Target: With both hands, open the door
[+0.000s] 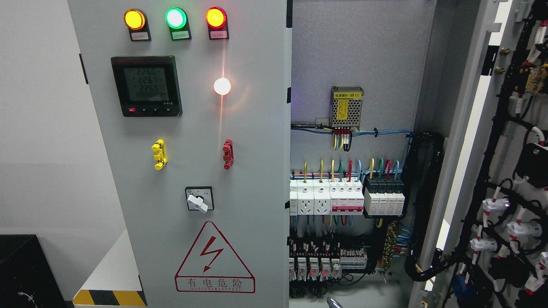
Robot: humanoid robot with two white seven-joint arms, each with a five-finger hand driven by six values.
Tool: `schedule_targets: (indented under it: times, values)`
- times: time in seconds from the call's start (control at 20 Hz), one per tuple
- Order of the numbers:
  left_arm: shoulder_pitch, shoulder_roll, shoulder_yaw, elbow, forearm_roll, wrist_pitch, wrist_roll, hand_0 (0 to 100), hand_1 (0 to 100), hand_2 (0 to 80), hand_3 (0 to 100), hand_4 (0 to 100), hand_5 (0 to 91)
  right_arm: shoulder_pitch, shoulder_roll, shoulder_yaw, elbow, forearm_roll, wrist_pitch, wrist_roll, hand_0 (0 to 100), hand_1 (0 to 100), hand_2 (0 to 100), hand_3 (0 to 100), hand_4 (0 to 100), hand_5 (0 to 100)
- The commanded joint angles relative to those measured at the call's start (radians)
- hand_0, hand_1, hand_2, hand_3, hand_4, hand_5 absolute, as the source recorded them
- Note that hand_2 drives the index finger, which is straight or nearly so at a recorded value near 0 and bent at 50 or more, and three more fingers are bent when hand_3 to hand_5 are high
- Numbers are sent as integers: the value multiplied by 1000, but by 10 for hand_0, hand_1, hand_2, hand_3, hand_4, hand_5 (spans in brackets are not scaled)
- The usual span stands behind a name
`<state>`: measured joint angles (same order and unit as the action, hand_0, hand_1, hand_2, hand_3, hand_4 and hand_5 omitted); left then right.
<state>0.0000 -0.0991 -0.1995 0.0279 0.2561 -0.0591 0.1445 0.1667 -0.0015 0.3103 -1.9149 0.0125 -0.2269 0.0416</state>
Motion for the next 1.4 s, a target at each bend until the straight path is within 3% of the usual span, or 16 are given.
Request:
schedule_targets:
  times: [0.0,0.3,0.8,0.95,1.35]
  values:
    - [25,-1,2,6,0,1,0,0,0,0,0,0,0,-99,20,15,-15,21,60,0,191,0,0,0,0,0]
    - [25,-2,0,7,0,1,0,0,0,0,0,0,0,-177,24,0,-13,20,201,0,191,0,0,0,0,0]
    - [25,-2,0,7,0,1,0,0,0,0,0,0,0,-306,31,-14,37,20,262,0,191,0,0,0,0,0]
    - [25,-1,0,7,0,1,0,0,0,0,0,0,0,-332,49,-20,39,20,267,0,191,0,0,0,0,0]
    - [25,-2,2,6,0,1,0,0,0,0,0,0,0,-409,90,-28,39,-29,372,1,191,0,0,0,0,0]
